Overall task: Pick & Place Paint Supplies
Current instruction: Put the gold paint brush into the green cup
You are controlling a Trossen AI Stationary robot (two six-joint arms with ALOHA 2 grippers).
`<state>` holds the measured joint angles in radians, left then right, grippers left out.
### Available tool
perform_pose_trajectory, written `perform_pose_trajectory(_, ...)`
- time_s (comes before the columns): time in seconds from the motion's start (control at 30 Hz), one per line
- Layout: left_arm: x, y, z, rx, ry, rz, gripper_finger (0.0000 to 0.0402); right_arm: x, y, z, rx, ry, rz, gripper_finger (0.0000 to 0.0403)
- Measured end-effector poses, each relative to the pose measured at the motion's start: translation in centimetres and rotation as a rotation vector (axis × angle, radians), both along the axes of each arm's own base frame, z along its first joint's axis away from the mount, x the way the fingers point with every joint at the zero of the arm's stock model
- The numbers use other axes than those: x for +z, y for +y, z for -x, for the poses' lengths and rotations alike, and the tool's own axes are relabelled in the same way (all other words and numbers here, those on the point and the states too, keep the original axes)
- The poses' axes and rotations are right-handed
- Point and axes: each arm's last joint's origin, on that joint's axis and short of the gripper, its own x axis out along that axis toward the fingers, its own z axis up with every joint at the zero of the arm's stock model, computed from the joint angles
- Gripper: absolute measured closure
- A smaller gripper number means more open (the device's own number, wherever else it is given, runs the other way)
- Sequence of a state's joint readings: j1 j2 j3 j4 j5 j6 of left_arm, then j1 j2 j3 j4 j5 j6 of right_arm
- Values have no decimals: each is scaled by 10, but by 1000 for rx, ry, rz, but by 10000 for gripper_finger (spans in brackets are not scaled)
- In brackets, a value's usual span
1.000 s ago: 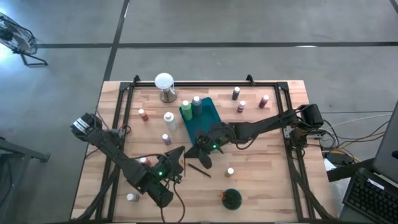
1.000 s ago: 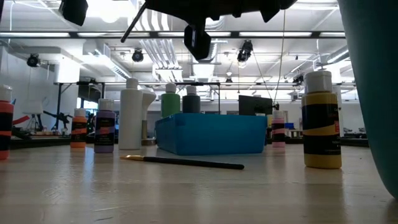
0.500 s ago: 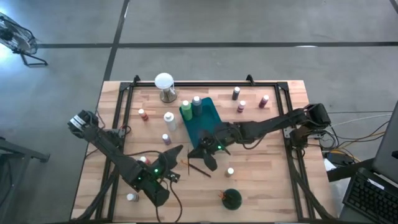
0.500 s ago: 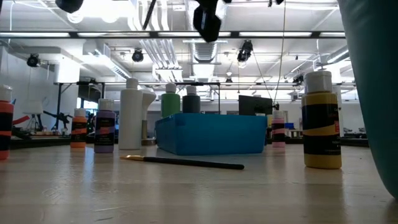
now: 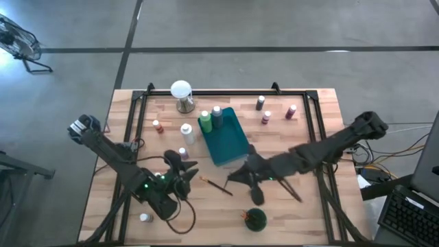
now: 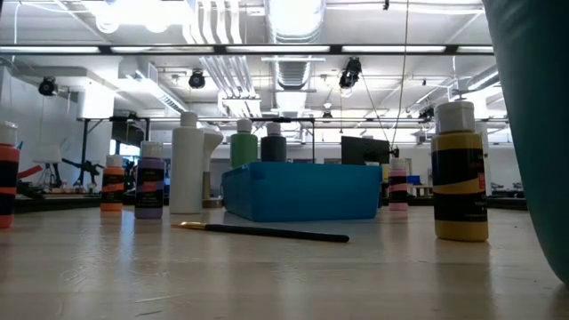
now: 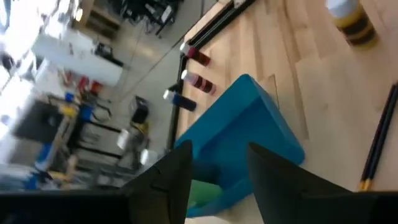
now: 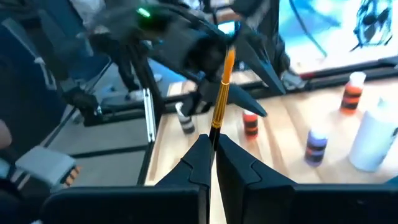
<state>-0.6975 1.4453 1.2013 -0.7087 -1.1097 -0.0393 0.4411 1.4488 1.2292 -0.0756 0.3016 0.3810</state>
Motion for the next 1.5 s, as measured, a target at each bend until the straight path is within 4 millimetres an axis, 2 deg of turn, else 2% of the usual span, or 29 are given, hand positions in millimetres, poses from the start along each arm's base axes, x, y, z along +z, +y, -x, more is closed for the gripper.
perform_pose_trajectory(0.1, -7, 6, 6, 29, -58, 57, 248, 8, 17, 16, -30, -26, 44, 394)
perform_pose_trajectory(0.3, -30, 15, 14, 11, -159, 219, 248, 9, 46, 36, -71, -53, 117, 394)
perform_pose_trajectory(0.53, -60, 19, 25, -215, -279, 485, 248, 6, 74, 60, -87, -55, 96, 394)
perform_pose_trajectory(0.73, -69, 32, 38, -391, -496, 653, 248, -4, 92, 78, -101, -11, 68, 394)
perform_pose_trajectory(0.87, -68, 42, 46, -392, -575, 718, 248, -12, 104, 88, -101, 29, 25, 394)
perform_pose_trajectory(1.07, -56, 45, 50, -400, -621, 737, 248, -31, 121, 98, -106, 93, 0, 394)
perform_pose_trajectory(1.27, -47, 45, 49, -415, -634, 678, 248, -56, 136, 93, -134, 121, 52, 394)
perform_pose_trajectory(1.5, -45, 45, 49, -416, -638, 676, 248, -87, 141, 85, -199, 195, 87, 394)
